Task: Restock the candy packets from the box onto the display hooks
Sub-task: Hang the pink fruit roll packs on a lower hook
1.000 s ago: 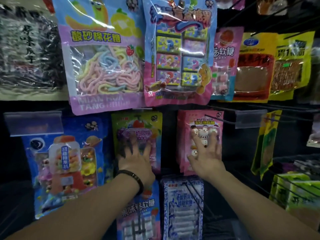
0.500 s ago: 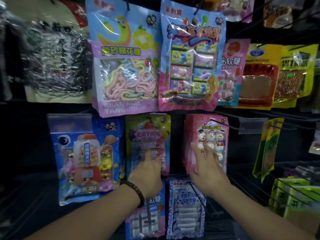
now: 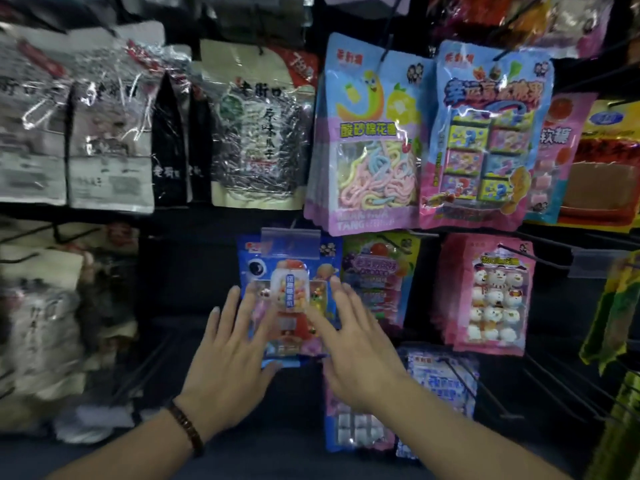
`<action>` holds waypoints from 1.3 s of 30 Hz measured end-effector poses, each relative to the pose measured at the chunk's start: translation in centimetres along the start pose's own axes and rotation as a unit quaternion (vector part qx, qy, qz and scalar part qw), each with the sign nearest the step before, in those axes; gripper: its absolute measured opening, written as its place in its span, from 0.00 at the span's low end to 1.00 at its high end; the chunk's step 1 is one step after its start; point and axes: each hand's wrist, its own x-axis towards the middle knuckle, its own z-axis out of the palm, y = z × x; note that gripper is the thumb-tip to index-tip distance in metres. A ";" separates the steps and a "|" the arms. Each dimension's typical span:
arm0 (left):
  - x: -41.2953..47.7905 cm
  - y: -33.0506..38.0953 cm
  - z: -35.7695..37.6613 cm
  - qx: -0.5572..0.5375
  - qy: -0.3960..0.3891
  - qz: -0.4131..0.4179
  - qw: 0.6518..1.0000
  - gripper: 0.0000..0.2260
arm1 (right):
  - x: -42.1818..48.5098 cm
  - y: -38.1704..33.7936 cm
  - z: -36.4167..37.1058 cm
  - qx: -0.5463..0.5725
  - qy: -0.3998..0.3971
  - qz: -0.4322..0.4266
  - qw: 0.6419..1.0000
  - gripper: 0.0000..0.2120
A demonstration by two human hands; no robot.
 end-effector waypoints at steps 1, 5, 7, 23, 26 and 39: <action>0.1 -1.0 0.7 0.007 0.003 0.000 1.000 0.43 | 1.0 -0.6 0.2 -0.008 0.007 0.003 1.000 0.47; 2.0 -2.7 2.1 -0.005 0.005 0.011 1.000 0.40 | 4.3 -1.2 1.7 -0.034 -0.009 0.044 0.998 0.51; 3.5 -2.7 2.3 -0.011 -0.009 0.019 1.000 0.43 | 5.5 -0.9 2.3 -0.024 -0.018 0.062 0.998 0.53; 6.4 -0.6 -3.6 -0.023 -0.224 -0.046 0.973 0.39 | 5.3 -0.3 -0.1 0.049 -0.085 0.054 0.994 0.49; 3.3 0.9 -8.7 -0.092 -0.231 0.023 0.968 0.20 | 1.6 -0.8 -3.0 0.068 -0.053 0.032 0.996 0.36; 8.8 7.6 -25.7 -0.063 0.112 0.111 0.986 0.23 | -3.1 8.1 -20.3 0.045 0.243 0.132 0.960 0.22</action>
